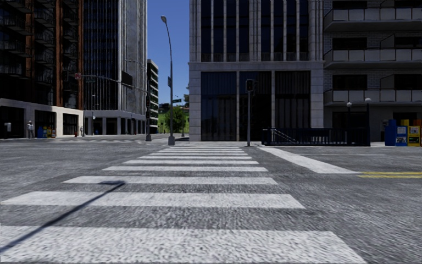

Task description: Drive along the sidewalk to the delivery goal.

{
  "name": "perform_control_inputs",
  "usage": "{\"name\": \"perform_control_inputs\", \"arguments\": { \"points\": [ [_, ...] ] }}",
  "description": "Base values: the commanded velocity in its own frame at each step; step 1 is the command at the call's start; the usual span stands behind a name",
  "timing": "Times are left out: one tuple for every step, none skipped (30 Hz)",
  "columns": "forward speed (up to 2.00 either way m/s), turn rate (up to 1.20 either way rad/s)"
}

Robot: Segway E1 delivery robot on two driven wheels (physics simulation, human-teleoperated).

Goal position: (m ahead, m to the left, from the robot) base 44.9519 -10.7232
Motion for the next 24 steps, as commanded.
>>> {"name": "perform_control_inputs", "arguments": {
  "points": [
    [2.0,0.0],
    [2.0,0.0],
    [2.0,0.0],
    [2.0,0.0],
    [2.0,0.0],
    [2.0,0.0],
    [2.0,0.0],
    [2.0,0.0],
    [2.0,0.0],
    [2.0,0.0],
    [2.0,0.0],
    [2.0,0.0],
    [2.0,0.0],
    [2.0,0.0],
    [2.0,0.0],
    [2.0,0.0],
    [2.0,0.0],
    [2.0,0.0],
    [2.0,0.0],
    [2.0,0.0],
    [2.0,0.0],
    [2.0,0.0],
    [2.0,0.0],
    [2.0,0.0]
  ]
}}
